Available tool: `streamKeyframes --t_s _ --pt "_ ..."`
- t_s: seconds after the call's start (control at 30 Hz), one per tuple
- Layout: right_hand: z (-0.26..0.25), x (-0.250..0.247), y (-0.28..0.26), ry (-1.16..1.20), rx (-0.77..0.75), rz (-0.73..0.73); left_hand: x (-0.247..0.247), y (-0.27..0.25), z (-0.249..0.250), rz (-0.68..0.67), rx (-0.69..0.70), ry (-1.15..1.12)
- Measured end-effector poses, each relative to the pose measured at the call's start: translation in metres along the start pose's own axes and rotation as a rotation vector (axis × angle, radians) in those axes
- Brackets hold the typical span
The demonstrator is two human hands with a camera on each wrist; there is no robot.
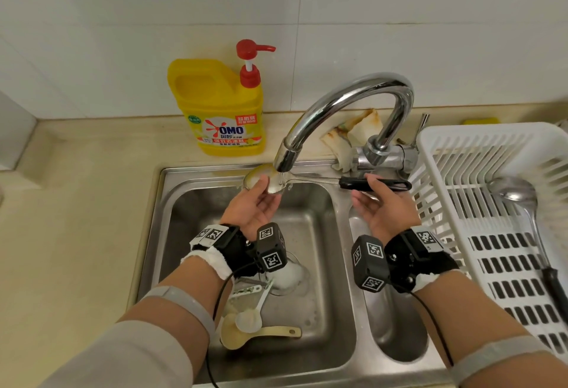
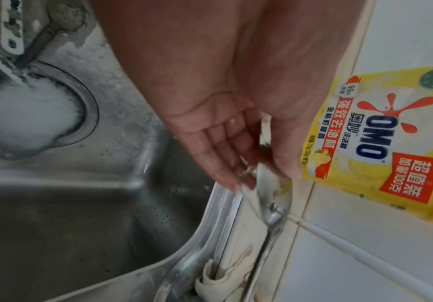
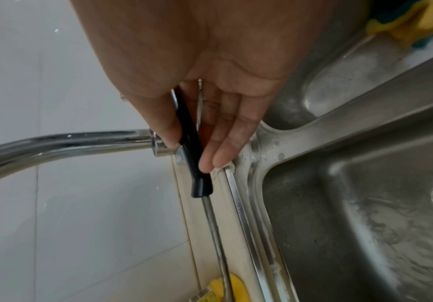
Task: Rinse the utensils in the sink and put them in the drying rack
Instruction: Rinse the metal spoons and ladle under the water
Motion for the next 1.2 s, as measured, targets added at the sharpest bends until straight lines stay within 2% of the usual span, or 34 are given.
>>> streamKeyframes --t_s 0.13,0.4,0.67,0.87,1.03,1.2 --pt "0.005 -0.005 0.002 0.035 0.039 0.017 0.006 0.001 0.007 -0.051 0.045 -0.045" --pt "0.012 -0.012 0.006 0.094 0.087 0.031 -0.006 0.004 0.006 0.056 0.054 0.065" --pt "0.011 -0.004 0.004 0.135 0.094 0.008 -0.002 0.005 0.010 0.002 0.081 -0.047" --pt "0.005 0.000 0.002 0.109 0.038 -0.006 0.010 -0.001 0.006 -0.108 0.016 -0.024" --pt "-0.007 0.005 0.000 0.101 -0.043 -0.037 0.005 -0.001 0.003 -0.078 0.064 0.196" --pt "-0.010 0.010 -0.001 0.006 -0.062 -0.050 -0.020 0.001 0.013 0.156 0.168 0.391"
Point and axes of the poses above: each hand's wrist, its own y-axis towards the middle knuckle, its own x-axis out of the palm, z = x × y, the point moved 10 cm from there along y, towards the middle knuckle, and after that the axes turned 8 degrees about -x, right-handed, at the moved point
